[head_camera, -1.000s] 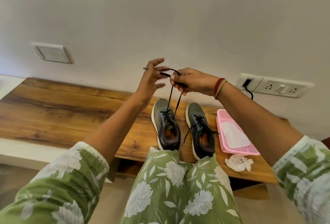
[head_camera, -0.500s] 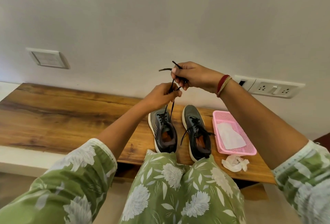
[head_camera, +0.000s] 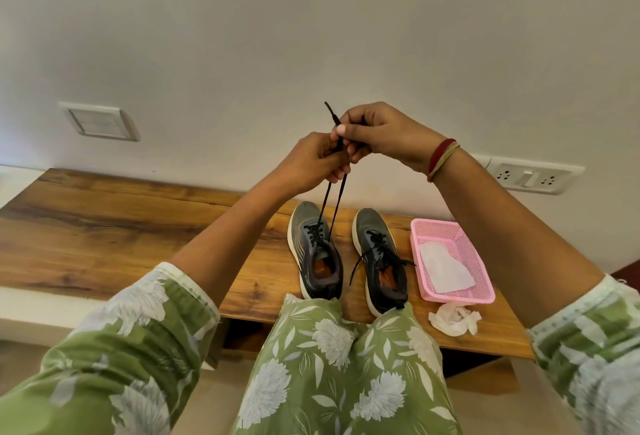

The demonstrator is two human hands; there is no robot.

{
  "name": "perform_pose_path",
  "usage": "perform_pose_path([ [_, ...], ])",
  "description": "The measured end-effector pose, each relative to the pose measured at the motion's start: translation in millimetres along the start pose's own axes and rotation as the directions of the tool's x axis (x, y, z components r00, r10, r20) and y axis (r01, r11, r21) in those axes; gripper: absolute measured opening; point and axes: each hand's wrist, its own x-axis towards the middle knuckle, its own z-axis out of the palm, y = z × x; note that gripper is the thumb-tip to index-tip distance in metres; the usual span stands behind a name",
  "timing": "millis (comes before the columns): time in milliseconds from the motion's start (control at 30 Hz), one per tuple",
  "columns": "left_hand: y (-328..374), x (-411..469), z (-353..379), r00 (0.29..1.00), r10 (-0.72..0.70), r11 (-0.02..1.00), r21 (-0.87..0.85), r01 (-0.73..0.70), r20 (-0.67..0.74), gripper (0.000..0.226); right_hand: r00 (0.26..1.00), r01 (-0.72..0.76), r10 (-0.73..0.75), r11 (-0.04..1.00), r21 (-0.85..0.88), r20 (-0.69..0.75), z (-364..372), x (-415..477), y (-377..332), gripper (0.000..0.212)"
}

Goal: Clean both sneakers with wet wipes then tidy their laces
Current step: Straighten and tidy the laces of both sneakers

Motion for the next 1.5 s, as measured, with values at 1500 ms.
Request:
perform_pose_path([
  [1500,-1.5,9.0,3.5,0.996,-0.018,0.815,0.576,0.066,-0.088,0.043,0.949,0.041,0.128,0.857,0.514,-0.289,72.3,-18.9,58.0,0.025],
])
